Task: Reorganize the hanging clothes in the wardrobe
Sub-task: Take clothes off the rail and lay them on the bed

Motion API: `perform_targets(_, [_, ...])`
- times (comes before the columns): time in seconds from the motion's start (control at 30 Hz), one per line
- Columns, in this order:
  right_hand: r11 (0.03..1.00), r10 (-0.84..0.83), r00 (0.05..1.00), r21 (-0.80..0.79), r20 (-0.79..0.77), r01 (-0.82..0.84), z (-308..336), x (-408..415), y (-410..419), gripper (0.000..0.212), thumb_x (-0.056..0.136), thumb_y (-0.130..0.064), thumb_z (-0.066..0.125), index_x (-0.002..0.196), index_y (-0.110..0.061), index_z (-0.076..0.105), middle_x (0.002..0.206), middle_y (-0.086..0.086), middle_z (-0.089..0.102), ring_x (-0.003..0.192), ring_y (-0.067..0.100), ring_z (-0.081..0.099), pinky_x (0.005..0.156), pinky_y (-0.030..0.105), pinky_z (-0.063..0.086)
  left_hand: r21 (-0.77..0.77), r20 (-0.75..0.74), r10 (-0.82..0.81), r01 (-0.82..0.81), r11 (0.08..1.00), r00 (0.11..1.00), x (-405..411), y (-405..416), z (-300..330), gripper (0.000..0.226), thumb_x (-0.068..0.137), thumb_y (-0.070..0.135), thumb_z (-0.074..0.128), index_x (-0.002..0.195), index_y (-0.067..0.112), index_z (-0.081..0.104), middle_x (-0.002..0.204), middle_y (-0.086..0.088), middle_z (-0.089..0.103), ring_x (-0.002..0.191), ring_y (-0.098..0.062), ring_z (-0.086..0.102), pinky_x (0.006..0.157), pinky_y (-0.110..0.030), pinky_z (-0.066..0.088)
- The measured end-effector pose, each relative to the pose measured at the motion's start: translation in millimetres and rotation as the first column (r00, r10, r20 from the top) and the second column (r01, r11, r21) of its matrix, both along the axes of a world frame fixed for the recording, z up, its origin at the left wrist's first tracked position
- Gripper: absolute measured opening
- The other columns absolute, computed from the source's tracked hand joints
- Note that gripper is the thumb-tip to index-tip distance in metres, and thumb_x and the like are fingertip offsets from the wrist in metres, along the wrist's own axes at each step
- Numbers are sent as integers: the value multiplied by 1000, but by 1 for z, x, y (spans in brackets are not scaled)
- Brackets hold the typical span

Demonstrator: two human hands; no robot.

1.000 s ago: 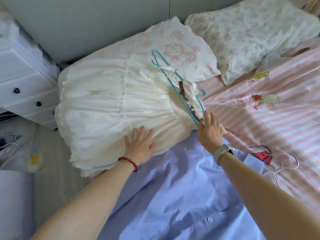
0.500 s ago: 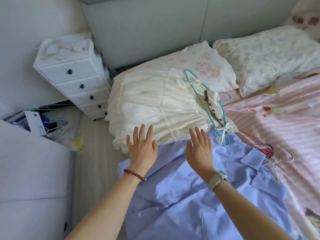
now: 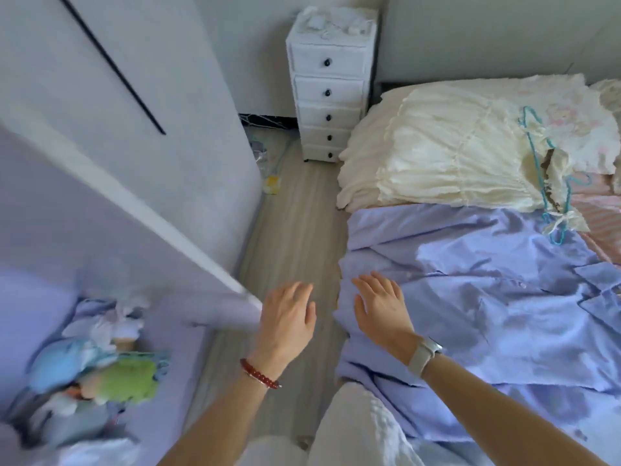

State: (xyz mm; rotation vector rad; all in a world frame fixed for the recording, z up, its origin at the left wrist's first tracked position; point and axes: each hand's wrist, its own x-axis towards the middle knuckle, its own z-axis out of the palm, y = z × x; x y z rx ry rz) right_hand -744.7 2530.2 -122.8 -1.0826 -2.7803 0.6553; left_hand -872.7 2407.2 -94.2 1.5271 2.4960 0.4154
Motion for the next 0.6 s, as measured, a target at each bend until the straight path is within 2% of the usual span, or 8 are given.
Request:
perform_targets(0.13, [962, 273, 957, 8, -93, -274, 14, -41, -88, 30, 91, -16, 47, 118, -10, 59, 123, 7, 58, 123, 25, 45, 99, 37, 31, -27, -126, 262, -267, 963, 957, -28, -127, 11, 26, 74, 6, 68, 100, 5, 67, 99, -13, 67, 93, -30, 64, 79, -45, 51])
perform_targets(0.23, [884, 467, 878, 18, -110, -468, 28, -86, -148, 36, 94, -23, 41, 128, -16, 50, 135, 1, 49, 132, 18, 35, 104, 34, 25, -29, -185, 493, -507, 862, 850, -45, -212, 25, 29, 85, 15, 52, 111, 6, 63, 109, -12, 65, 104, -29, 59, 89, -46, 45])
perform_targets(0.3, [835, 549, 827, 35, -124, -549, 36, -114, -174, 37, 95, -24, 38, 131, -18, 47, 137, -1, 46, 133, 17, 31, 106, 33, 21, 23, -212, 574, -583, 812, 791, -55, -250, 37, 39, 84, 20, 40, 107, 2, 65, 104, -16, 66, 98, -31, 63, 85, -46, 48])
perform_targets(0.37, [749, 660, 734, 73, -160, -658, 51, -149, -213, 36, 94, -22, 39, 128, -16, 49, 133, 1, 50, 130, 21, 35, 104, 34, 24, 70, -244, 673, -679, 730, 698, -66, -298, 56, 42, 83, 20, 35, 104, 0, 66, 103, -18, 67, 96, -33, 63, 83, -47, 48])
perform_targets(0.47, [635, 763, 607, 85, -223, -767, 77, -199, -268, 35, 93, -18, 41, 125, -12, 52, 127, 5, 55, 124, 24, 42, 98, 35, 33, 162, -292, 803, -800, 577, 520, -85, -358, 84, 36, 81, 18, 45, 105, 2, 66, 107, -17, 65, 100, -34, 61, 86, -47, 45])
perform_targets(0.6, [516, 832, 469, 101, -295, -851, 110, -262, -337, 34, 93, -18, 41, 125, -12, 52, 126, 6, 56, 118, 26, 48, 96, 36, 38, 288, -348, 894, -875, 389, 283, -107, -424, 122, 30, 78, 15, 52, 102, 3, 66, 107, -16, 64, 102, -33, 60, 90, -50, 41])
